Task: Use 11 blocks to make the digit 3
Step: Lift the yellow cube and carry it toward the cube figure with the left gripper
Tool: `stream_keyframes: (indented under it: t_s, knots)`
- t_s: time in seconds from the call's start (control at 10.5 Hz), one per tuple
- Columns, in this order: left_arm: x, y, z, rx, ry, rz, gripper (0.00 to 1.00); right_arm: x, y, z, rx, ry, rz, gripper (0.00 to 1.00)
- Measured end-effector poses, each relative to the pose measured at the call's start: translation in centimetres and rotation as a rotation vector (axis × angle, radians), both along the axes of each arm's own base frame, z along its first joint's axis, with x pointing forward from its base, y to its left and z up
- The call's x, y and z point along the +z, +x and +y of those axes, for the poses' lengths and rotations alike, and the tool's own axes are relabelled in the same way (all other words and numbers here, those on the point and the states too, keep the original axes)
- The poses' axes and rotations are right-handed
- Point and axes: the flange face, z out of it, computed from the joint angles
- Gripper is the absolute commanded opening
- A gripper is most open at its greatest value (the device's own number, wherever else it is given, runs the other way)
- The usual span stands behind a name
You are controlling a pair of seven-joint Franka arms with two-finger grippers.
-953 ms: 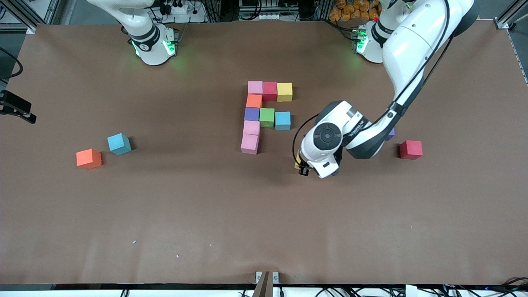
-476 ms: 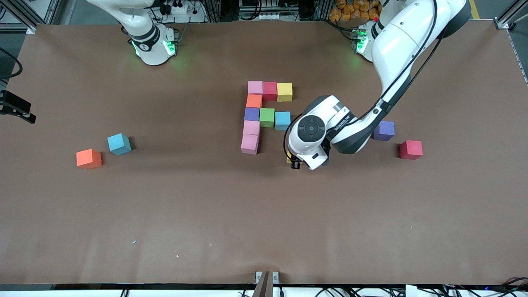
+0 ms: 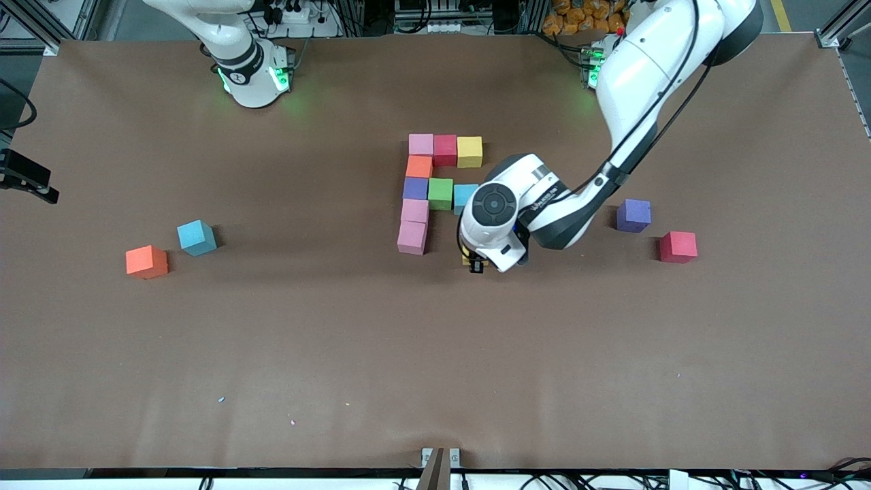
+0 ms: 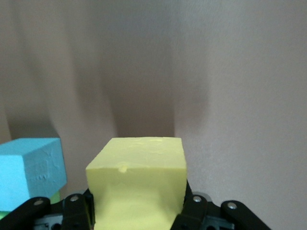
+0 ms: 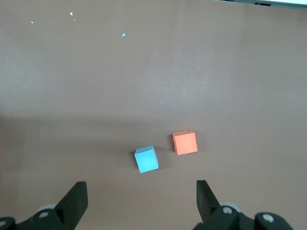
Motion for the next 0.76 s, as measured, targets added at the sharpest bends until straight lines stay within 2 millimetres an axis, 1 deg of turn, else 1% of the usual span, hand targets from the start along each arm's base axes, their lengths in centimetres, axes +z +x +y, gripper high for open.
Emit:
stream_keyframes:
  t_s: [0.29,0.76]
  knots:
    - [-1.4,-1.6,-2.8,-0.008,0.015,-0.036,0.00,0.0,0.0,0.0,0.000,0.000,0.000,1.00]
    - [-1.9,-3.1,-5.3,-0.038,-0.025,-0.071,0.00,0.0,0.0,0.0,0.000,0.000,0.000,1.00]
